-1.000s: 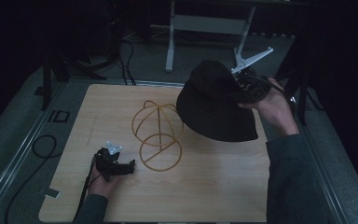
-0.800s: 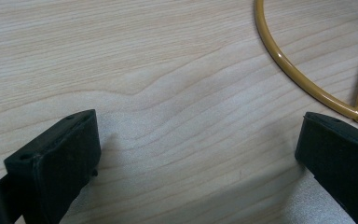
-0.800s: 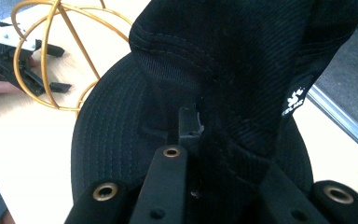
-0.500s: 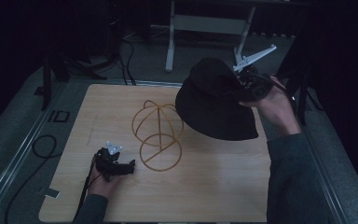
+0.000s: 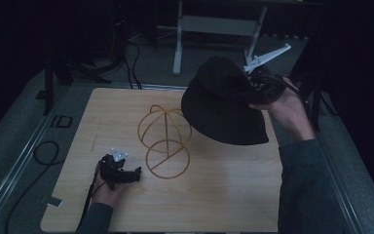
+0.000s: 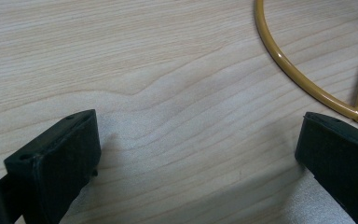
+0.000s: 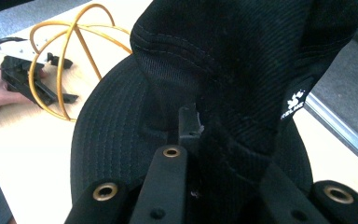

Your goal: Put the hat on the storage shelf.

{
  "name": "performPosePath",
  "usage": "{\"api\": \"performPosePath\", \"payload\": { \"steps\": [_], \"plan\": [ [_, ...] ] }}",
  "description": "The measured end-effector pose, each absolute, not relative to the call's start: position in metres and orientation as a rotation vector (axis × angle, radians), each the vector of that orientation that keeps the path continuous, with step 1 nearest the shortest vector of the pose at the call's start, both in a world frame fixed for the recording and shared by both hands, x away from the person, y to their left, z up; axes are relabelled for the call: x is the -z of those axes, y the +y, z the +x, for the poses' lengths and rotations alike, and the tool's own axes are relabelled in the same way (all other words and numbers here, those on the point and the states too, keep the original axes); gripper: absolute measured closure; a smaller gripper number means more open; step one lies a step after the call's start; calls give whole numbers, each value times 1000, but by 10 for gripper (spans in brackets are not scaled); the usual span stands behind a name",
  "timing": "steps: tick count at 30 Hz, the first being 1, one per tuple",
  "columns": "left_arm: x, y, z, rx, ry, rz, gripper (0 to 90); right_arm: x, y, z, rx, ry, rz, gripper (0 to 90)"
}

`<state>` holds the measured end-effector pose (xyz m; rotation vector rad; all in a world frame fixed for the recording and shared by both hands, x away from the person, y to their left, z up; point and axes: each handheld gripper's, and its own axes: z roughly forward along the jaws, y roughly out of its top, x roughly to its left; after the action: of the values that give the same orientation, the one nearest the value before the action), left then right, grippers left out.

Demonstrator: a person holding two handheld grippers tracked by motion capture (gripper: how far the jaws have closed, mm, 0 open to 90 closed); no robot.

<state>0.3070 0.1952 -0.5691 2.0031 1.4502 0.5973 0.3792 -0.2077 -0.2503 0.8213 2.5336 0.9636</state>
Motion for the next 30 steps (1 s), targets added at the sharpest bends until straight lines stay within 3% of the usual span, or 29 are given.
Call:
{"api": "performPosePath", "payload": {
  "steps": [30],
  "plan": [
    [569,195,307,-597,1449,2006,3,241,-196,376,-1121,2530,768,879]
  ]
}}
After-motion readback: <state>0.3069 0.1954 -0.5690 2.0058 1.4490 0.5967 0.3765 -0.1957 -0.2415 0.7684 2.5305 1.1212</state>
